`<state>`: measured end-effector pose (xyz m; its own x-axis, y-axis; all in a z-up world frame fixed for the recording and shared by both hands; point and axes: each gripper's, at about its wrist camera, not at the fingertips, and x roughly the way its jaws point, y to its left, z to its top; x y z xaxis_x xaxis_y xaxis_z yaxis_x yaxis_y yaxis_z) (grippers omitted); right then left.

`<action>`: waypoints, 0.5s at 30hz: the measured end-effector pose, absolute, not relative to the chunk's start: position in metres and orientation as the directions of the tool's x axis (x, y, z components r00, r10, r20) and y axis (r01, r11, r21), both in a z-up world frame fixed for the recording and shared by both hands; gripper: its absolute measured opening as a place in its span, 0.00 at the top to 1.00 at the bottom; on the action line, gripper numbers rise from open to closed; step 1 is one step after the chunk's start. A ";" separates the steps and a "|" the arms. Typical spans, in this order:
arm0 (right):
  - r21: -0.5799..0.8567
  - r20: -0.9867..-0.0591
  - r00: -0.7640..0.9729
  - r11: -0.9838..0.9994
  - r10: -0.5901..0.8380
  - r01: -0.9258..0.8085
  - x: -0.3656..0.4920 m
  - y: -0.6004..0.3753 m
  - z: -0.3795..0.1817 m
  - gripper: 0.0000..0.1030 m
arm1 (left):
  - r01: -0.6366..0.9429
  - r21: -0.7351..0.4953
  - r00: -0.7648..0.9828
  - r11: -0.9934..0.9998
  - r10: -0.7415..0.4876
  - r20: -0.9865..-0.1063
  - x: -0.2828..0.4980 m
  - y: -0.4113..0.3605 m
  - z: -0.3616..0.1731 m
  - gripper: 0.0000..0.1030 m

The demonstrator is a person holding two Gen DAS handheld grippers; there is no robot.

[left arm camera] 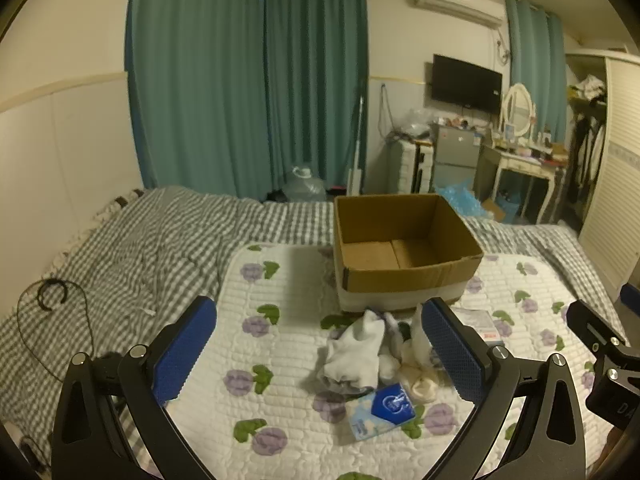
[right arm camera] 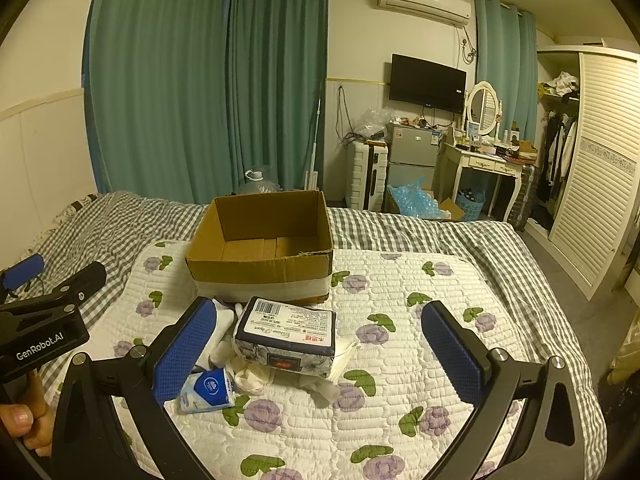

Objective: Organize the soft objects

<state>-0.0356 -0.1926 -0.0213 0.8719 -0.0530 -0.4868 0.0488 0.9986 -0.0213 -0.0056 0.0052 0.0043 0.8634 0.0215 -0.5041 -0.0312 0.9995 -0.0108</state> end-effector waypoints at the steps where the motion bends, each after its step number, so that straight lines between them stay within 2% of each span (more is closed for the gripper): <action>1: -0.021 -0.487 0.872 0.999 -0.052 0.048 -0.035 -0.192 -0.022 0.00 | -0.035 -0.012 0.862 0.999 0.024 -0.506 -0.006 0.005 0.004 0.00; 15: -0.018 -0.491 0.870 0.999 -0.044 0.040 -0.032 -0.188 -0.026 0.00 | -0.039 -0.020 0.857 0.999 0.023 -0.515 -0.005 0.006 0.001 0.00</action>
